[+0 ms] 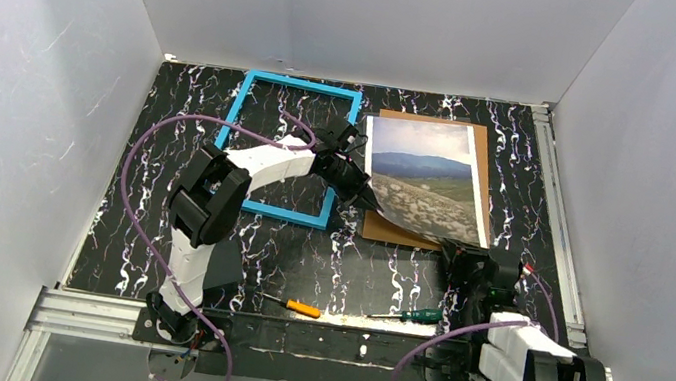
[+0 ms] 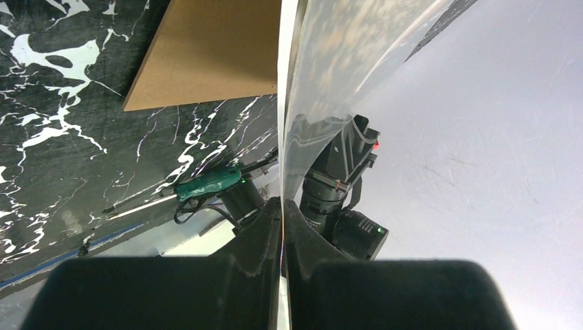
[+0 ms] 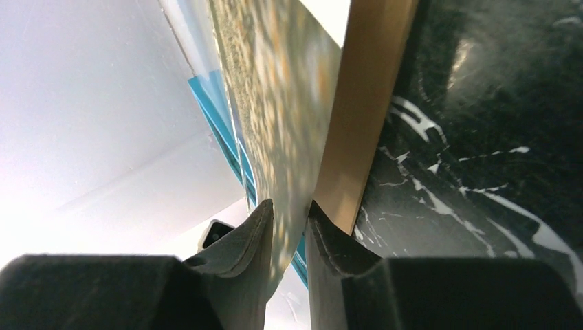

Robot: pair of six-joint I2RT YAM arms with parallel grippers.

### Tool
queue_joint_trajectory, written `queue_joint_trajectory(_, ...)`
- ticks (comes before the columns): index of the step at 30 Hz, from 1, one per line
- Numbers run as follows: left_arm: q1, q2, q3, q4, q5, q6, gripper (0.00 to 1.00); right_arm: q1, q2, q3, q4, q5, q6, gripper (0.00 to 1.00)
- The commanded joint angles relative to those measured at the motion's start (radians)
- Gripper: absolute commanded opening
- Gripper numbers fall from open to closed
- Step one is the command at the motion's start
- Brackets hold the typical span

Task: Take the photo out of the frame

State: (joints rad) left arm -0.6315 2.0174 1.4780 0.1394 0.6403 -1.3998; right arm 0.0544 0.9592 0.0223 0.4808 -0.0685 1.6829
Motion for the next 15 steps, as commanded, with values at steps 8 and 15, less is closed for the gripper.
queue_joint_trajectory(8, -0.009, 0.0, -0.007, -0.102, 0.045, 0.043, 0.0, 0.007, 0.107, -0.003, 0.184, 0.028, -0.006, 0.03)
queue_joint_trajectory(15, -0.004, 0.037, 0.022, -0.152, 0.017, 0.136, 0.16, 0.007, -0.131, -0.015, -0.161, 0.062, -0.058, 0.01)
